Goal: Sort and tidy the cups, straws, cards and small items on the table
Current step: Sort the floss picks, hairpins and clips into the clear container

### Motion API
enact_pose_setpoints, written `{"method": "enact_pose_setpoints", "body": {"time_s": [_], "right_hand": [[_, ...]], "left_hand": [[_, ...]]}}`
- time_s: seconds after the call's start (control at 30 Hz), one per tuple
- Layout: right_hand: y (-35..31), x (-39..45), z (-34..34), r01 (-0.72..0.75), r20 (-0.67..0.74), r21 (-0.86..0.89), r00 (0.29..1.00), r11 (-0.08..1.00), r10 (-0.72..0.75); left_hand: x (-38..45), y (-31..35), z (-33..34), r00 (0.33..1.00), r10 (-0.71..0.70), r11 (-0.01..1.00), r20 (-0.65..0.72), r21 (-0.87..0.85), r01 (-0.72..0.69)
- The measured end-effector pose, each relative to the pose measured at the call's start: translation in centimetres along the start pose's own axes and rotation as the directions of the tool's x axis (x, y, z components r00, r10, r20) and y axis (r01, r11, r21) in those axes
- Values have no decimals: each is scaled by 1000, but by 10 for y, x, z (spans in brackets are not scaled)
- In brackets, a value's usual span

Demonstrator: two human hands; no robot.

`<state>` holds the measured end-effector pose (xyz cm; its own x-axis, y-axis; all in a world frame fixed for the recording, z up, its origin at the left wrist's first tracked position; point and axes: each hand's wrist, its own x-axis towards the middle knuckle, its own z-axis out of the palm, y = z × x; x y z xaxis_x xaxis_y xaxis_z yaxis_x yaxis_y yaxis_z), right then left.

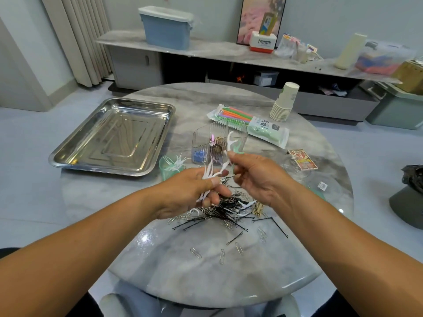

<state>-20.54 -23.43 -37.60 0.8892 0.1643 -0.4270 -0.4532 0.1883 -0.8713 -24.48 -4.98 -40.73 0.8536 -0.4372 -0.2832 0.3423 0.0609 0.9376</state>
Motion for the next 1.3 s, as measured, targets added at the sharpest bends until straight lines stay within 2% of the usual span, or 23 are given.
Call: {"method": "enact_pose_setpoints", "body": {"time_s": [0.07,0.13,0.2,0.27,0.37,0.4,0.43,0.5,0.53,0.6,0.77,0.93,1.13,1.3], "right_hand": [[-9,3,-8,62,-55,-3,997,998,-62],[-15,4,-13,173,-86,-116,979,978,-184],[-16,2,-14,295,-52,-264,946,918,-319],[-14,-2,-12,430,30,-374,891,822,-453],[-10,-8,-4,578,185,-435,808,691,-560],[-10,-9,-1,571,190,-428,815,701,-547],[-12,-10,1,518,162,-415,851,748,-500],[-16,-13,1,294,95,-370,955,881,-279],[-15,-13,0,170,92,-349,985,921,-147],[-12,-14,0,47,78,-335,997,941,-22],[-5,-13,3,60,-29,-506,996,861,-86],[2,-11,5,-65,28,-395,996,917,83],[21,-8,11,-19,-27,-399,1000,917,9],[34,-10,20,32,-63,-379,996,925,-60]], "left_hand": [[-2,2,-1,994,-105,948,-10,-304,97],[-4,5,-6,983,-182,841,24,-515,168],[-5,7,-13,977,-209,779,49,-595,196],[-3,8,-18,975,-211,771,75,-600,213],[-2,8,-20,970,-205,743,133,-624,242],[-3,8,-20,969,-197,734,147,-633,246],[-5,8,-19,971,-186,733,153,-636,241],[-6,9,-16,979,-160,751,125,-628,203],[-7,9,-15,985,-147,761,91,-626,172],[-5,6,-13,991,-130,787,3,-608,105],[-2,2,-7,984,-124,822,-127,-569,30],[1,0,0,960,-119,850,-254,-526,-34],[2,1,6,930,-129,853,-344,-517,-73],[2,0,11,948,-98,847,-303,-526,-80]]}}
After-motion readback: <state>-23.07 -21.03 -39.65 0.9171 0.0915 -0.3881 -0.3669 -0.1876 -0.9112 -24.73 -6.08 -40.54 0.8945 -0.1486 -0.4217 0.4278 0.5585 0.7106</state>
